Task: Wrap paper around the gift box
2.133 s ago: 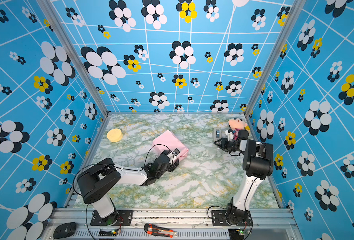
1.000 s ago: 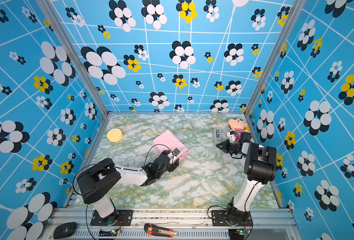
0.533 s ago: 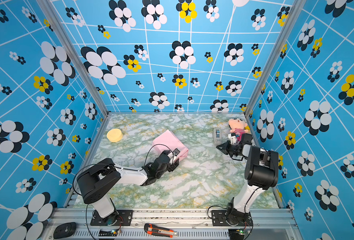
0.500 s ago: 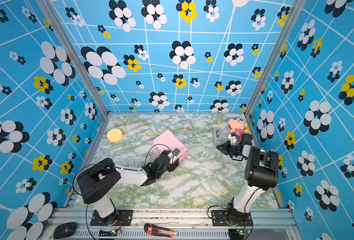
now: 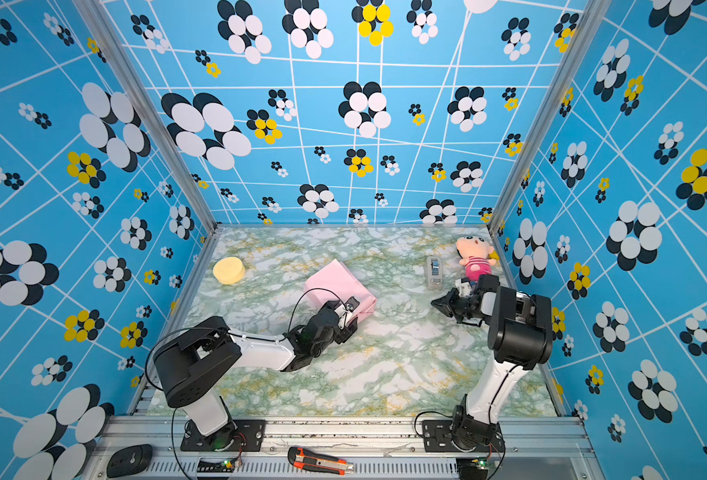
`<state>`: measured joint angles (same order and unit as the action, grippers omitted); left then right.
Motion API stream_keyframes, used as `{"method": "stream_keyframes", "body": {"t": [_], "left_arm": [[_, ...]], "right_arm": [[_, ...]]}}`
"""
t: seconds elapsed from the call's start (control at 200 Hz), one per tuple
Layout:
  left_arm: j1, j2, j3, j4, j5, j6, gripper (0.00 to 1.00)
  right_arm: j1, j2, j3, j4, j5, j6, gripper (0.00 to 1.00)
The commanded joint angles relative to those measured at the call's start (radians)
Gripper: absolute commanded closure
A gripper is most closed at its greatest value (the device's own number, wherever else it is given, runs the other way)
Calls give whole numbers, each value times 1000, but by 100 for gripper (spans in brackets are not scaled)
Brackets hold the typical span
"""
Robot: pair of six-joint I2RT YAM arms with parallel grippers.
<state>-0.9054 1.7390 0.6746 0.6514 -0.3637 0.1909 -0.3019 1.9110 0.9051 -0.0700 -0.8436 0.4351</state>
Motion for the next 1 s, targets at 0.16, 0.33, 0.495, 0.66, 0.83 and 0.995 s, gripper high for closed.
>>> {"method": "stream_keyframes", "body": {"t": [0.16,0.33,0.495,0.66,0.83,0.995], "left_arm": [[6,44,-32,-200,11,-38,24],[6,40,-34,-200,12,-37,24],[6,47,-32,-194,16,-36,24],[5,45,-33,-191,19,-38,24],[5,45,-33,-186,20,-38,24],[8,47,-31,-178,24,-39,24]], "right_arm": [[-3,-30,-68,-66,125,77,100],[24,-121,-97,-148,253,91,100],[42,-159,-114,-203,254,79,100],[57,-249,-150,-102,131,64,100],[114,-403,-195,93,-39,47,100],[203,-502,-234,202,-124,25,100]]}}
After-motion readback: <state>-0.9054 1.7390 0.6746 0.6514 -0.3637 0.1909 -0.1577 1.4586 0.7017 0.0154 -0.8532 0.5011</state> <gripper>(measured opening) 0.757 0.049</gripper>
